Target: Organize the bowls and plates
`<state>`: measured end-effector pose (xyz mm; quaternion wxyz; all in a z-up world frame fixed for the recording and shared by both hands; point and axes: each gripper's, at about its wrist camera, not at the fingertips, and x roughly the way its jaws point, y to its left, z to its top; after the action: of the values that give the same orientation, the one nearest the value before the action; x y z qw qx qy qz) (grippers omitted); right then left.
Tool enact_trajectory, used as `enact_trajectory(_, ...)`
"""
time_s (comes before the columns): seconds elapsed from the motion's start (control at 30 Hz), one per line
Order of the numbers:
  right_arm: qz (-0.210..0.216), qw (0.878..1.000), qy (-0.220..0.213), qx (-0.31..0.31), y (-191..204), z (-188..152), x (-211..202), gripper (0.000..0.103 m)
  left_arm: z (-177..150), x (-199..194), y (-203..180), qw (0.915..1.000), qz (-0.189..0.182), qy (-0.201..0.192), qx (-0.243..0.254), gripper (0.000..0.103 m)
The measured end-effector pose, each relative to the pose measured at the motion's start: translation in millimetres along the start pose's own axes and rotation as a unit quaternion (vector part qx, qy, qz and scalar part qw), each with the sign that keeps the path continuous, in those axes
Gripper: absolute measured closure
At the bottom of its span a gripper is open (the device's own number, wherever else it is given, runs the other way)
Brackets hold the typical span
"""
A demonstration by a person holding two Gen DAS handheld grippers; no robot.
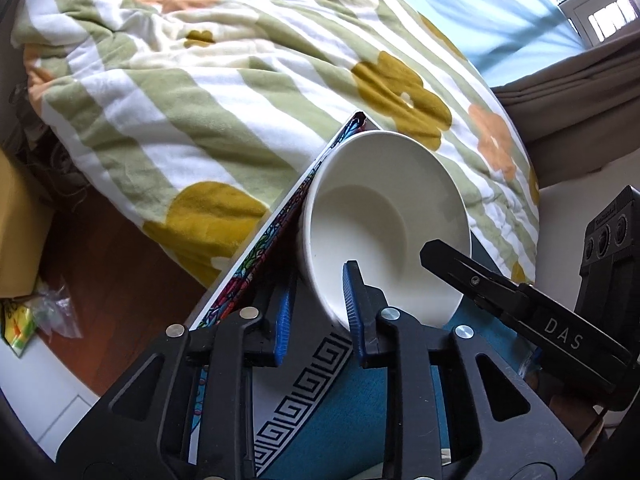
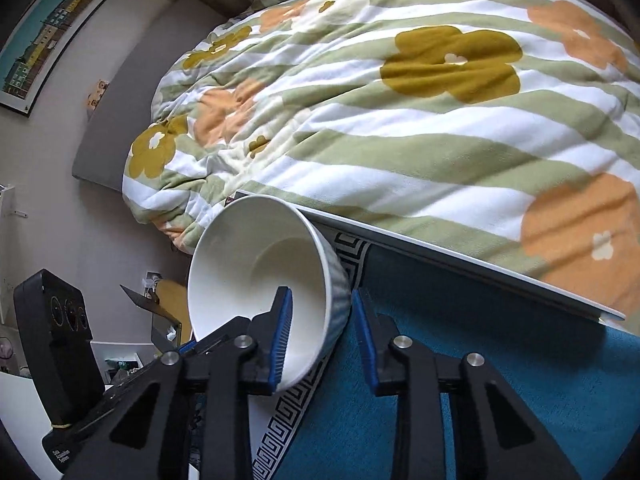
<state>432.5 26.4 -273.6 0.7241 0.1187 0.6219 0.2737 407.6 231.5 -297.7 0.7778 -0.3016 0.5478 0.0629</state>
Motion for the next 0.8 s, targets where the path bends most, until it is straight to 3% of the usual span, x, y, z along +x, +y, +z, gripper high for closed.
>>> enact_trajectory(0.13,-0.017,1.000,0.002,-0.007,0,2,7,0.089,1,0,-3,0.9998,0.011,-0.005,0.013,0.083)
enact_trajectory(0.47,-0.017,0.999,-0.019,-0.021,2,-9,-7,0.089,-11,-18,-23,0.9965,0.039,-0.035,0.065,0.083)
enact_trajectory(0.8,-0.003,0.997,-0.076,-0.027,5,-58,-94,0.089,-77,-92,-77,0.9895,0.036,-0.089,0.109,0.083)
